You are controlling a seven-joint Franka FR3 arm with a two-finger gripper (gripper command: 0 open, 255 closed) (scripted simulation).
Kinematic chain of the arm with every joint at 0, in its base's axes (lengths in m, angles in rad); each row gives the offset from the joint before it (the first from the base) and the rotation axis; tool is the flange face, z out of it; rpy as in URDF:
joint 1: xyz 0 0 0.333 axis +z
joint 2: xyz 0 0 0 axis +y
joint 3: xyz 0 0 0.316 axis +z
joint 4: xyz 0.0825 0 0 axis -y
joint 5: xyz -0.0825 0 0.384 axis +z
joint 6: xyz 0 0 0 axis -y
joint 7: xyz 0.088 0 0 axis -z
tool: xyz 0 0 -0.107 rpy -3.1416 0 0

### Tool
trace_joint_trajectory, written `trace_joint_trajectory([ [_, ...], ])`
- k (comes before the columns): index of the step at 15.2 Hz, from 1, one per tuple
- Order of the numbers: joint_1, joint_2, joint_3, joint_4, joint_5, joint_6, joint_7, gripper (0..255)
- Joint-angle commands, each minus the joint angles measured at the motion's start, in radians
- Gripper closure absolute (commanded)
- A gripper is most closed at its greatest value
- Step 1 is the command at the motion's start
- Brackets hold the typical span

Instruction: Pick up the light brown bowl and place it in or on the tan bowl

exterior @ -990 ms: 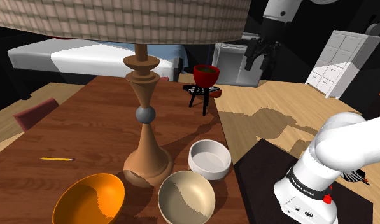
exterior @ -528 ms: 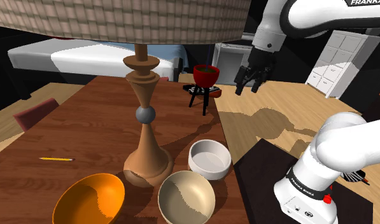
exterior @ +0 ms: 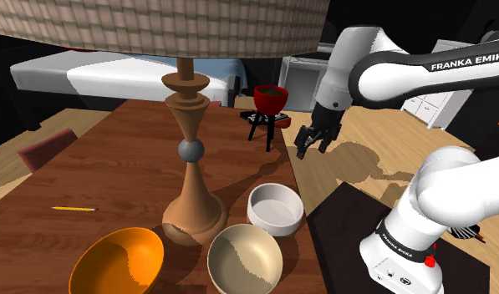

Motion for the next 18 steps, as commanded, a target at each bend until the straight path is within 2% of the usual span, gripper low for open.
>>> trace_joint_trajectory([
  [1, 0.019, 0.022, 0.035, -0.058, 0.024, 0.082, 0.025, 0],
  [8, 0.080, 0.209, 0.161, -0.175, 0.107, 0.386, 0.115, 0],
  [15, 0.074, 0.350, 0.185, -0.201, 0.121, 0.552, 0.113, 0],
  [18, 0.073, 0.363, 0.187, -0.203, 0.121, 0.566, 0.114, 0],
])
